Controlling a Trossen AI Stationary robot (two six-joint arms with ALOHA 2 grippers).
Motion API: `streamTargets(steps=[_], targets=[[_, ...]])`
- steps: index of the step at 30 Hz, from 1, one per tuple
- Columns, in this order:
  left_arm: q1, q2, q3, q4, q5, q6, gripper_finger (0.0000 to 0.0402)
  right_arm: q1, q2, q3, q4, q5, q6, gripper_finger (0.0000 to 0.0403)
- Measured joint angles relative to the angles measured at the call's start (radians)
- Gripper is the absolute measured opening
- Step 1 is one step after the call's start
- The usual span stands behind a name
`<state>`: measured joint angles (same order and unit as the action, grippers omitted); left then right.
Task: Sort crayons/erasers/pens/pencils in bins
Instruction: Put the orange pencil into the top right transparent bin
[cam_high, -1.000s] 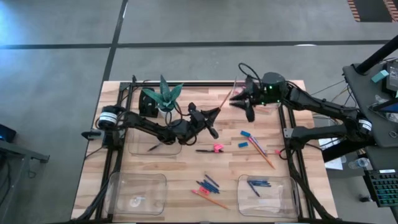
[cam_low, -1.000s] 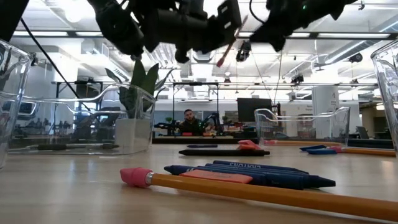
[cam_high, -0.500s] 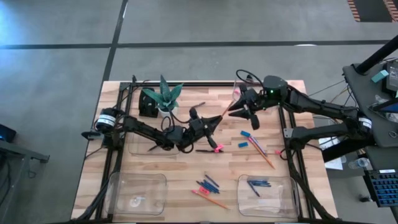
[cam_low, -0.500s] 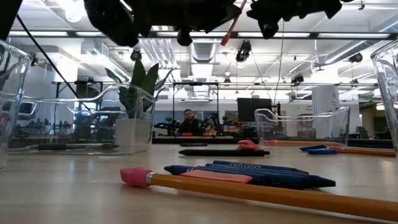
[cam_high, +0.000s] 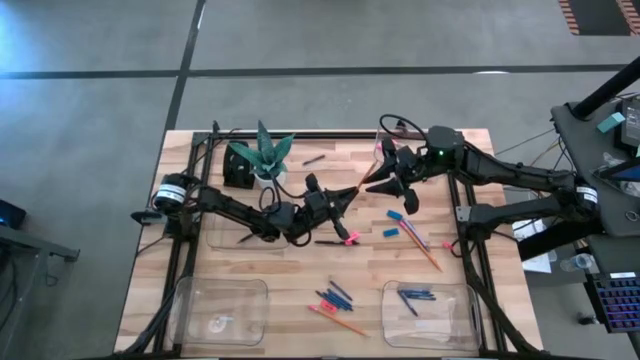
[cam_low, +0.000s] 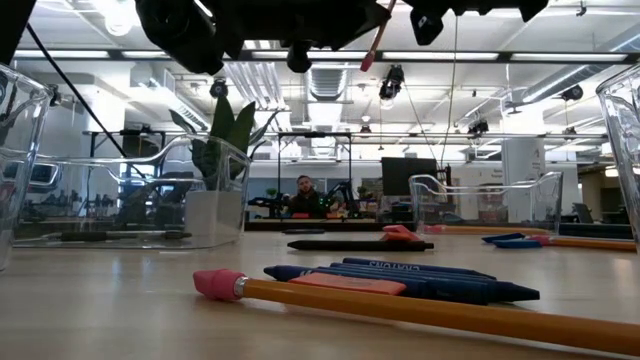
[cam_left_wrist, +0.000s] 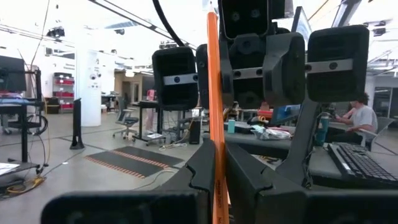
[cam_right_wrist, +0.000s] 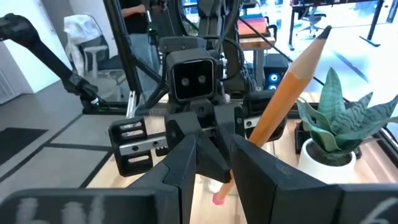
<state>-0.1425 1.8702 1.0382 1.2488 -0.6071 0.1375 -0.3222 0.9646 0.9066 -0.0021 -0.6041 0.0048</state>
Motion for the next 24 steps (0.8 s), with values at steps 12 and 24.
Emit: streamTargets(steps=[12, 24], targets=[[-0.001, 0.001, 0.0, 0.057, 0.006, 0.059, 0.0011, 0.0, 0.001, 0.0, -0.055, 0.006, 0.003, 0.0093], [-0.004, 0.008, 0.005, 0.053, 0.029, 0.051, 0.0011, 0.002, 0.002, 0.0, -0.037, 0.081, -0.012, 0.0093]])
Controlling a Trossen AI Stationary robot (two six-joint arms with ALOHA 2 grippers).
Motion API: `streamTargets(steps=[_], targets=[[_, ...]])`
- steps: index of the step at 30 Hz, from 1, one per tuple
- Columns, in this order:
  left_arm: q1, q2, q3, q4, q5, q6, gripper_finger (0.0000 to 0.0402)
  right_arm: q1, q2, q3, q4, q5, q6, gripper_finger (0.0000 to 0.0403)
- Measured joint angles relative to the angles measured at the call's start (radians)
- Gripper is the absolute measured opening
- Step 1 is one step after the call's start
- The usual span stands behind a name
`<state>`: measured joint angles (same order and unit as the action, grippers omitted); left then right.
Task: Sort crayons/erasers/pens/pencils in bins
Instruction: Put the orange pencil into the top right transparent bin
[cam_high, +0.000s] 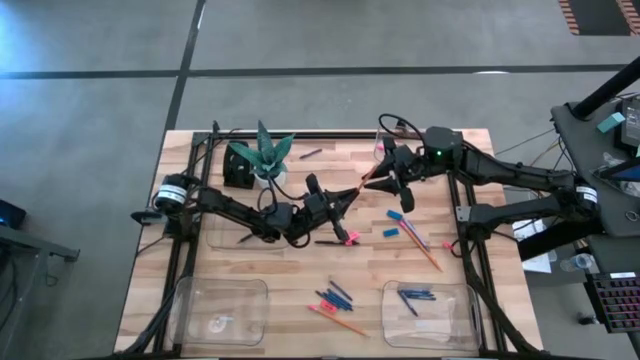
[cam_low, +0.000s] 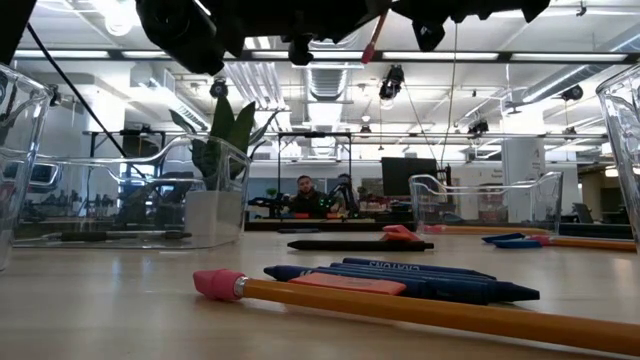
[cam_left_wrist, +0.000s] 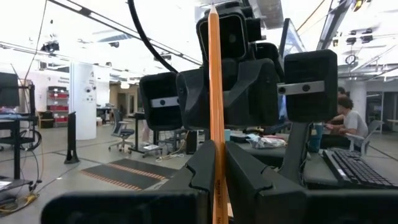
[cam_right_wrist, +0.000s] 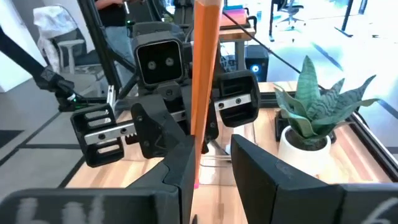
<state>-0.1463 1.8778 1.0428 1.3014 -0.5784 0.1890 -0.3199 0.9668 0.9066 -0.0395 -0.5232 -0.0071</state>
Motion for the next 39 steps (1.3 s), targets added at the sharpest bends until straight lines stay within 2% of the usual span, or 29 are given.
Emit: streamTargets(steps=[20, 23, 29, 36, 39], targets=[[0.002, 0.003, 0.006, -0.01, 0.0, 0.0, 0.0011, 0.01, 0.0, 0.0, 0.043, 0.0, 0.008, 0.009], [0.003, 0.003, 0.006, -0.01, -0.001, 0.0, 0.0011, 0.01, 0.0, 0.0, 0.047, -0.002, 0.008, 0.0074], [0.014, 0.003, 0.006, -0.01, -0.002, 0.0, 0.0011, 0.01, 0.0, 0.0, 0.053, -0.003, 0.015, 0.0018], [0.016, 0.003, 0.006, -0.011, 0.005, 0.0, 0.0011, 0.01, 0.0, 0.0, 0.053, -0.002, 0.026, 0.0015], [0.018, 0.003, 0.006, -0.042, 0.048, 0.0, 0.0021, 0.01, 0.0, 0.0, 0.048, -0.007, 0.024, 0.0015]])
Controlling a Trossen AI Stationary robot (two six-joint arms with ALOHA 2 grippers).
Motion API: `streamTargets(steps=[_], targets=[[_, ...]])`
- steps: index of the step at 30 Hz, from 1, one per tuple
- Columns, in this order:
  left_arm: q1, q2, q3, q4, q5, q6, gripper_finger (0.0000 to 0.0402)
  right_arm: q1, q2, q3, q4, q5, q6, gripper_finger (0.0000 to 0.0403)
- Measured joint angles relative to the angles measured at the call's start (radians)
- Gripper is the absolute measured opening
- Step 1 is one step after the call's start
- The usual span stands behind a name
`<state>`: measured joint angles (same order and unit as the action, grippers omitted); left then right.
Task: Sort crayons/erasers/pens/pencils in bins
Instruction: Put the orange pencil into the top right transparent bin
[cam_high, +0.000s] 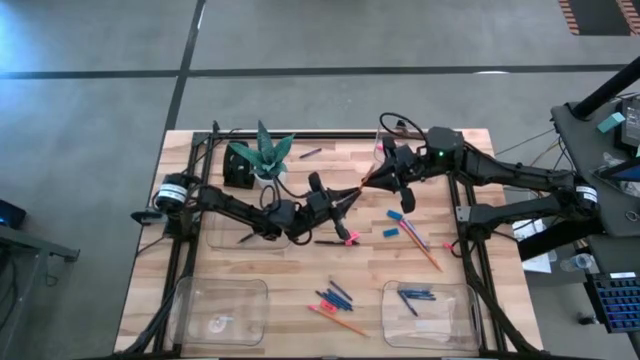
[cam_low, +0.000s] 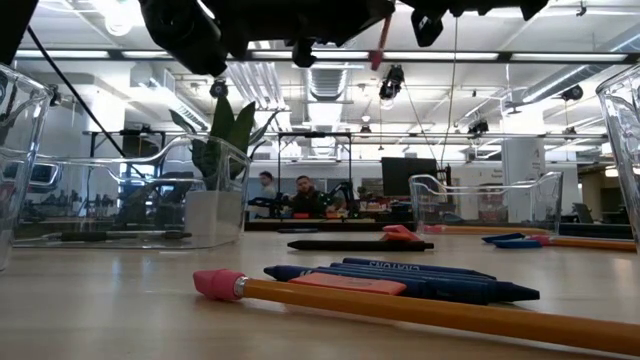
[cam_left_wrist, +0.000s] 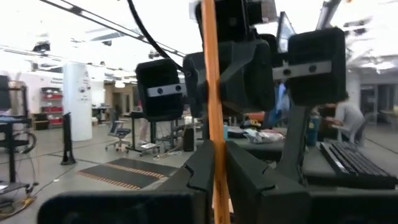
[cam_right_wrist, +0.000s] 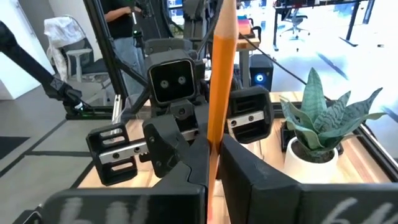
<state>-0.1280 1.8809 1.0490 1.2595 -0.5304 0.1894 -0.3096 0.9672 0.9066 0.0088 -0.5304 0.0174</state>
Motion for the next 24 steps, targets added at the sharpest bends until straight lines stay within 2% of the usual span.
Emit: streamTargets(steps=[3, 10, 16, 24], targets=[[0.0, 0.0, 0.017, -0.078, 0.006, -0.002, 0.005, 0.0, 0.001, 0.0, -0.004, -0.002, -0.002, 0.0014], [0.014, 0.0, 0.071, -0.23, 0.008, -0.052, 0.0149, -0.003, 0.001, 0.0, -0.046, 0.033, -0.02, 0.0013], [0.018, 0.001, 0.07, -0.286, -0.033, -0.055, 0.0205, -0.015, -0.002, 0.006, -0.208, 0.252, -0.106, 0.0013], [0.017, 0.0, 0.066, -0.335, -0.135, -0.056, 0.0214, -0.062, -0.002, 0.006, -0.37, 0.526, -0.132, 0.0013]])
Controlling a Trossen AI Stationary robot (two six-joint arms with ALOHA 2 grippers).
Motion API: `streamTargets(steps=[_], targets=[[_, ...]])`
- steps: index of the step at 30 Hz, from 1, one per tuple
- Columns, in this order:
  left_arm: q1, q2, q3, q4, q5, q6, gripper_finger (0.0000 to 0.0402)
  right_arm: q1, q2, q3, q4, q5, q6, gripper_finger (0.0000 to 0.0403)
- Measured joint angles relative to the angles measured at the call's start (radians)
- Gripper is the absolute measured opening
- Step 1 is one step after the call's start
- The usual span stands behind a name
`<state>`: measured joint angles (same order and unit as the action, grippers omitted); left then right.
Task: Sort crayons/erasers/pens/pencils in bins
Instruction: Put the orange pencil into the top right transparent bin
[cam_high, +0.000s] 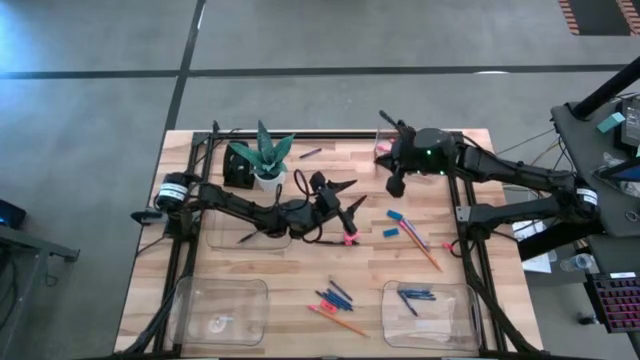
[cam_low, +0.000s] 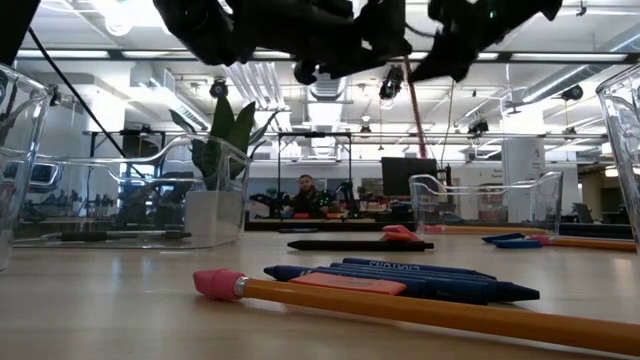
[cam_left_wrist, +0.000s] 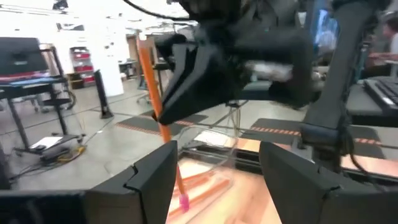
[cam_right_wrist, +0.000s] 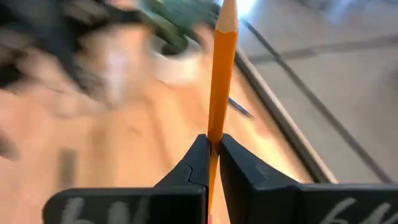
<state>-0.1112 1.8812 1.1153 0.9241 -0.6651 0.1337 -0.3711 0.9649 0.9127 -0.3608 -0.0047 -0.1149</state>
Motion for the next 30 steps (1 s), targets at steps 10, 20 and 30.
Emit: streamTargets(steps=[10, 20, 30], targets=[[0.001, 0.0, -0.01, -0.056, -0.007, -0.051, 0.0215, -0.044, 0.0, 0.0, -0.08, 0.307, -0.03, 0.0013], [0.001, 0.0, -0.015, -0.053, -0.026, -0.052, 0.0215, -0.123, 0.036, -0.003, -0.218, 0.424, 0.017, 0.0012], [0.0, 0.0, -0.017, -0.053, -0.026, -0.052, 0.0215, -0.21, 0.202, -0.007, -0.228, 0.536, 0.01, 0.0012]])
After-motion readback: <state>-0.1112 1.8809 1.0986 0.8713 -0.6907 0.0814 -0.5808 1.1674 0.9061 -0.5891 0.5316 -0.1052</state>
